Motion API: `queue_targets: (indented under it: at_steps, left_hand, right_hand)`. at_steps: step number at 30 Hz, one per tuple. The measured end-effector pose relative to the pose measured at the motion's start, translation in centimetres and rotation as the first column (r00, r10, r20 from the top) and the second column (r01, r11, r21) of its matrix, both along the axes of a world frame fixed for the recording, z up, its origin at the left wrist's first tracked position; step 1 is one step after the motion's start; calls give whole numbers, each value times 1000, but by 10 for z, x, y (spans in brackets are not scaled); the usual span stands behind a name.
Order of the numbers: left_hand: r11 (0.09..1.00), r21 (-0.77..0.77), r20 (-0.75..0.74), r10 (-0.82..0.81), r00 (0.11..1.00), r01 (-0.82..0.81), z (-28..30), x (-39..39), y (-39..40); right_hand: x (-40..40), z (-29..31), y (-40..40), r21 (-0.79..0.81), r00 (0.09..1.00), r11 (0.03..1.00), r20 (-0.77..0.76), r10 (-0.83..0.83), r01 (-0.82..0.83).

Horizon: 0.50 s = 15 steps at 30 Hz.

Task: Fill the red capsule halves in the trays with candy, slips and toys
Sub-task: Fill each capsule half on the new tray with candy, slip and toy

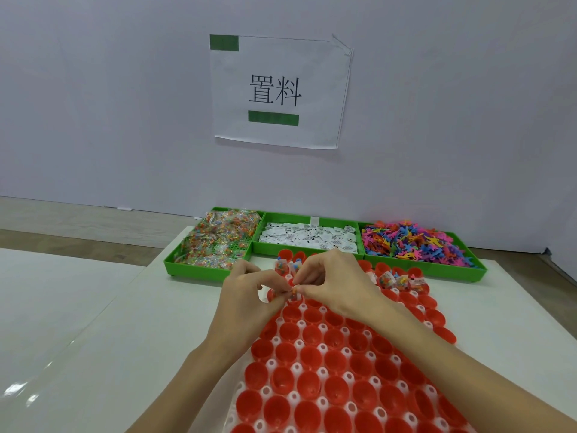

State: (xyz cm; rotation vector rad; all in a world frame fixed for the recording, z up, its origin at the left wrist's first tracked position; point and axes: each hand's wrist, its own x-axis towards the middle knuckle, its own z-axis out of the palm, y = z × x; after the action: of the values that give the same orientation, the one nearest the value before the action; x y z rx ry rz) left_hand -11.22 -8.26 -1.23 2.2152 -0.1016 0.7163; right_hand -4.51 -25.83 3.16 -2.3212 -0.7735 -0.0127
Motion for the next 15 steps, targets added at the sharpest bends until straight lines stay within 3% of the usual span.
queue_targets:
  at_steps: [15]
  left_hand:
    - [984,175,72,-50,996,37,-1,7,2]
  right_hand:
    - [2,-5,1,-32,999,999,-12,-30,30]
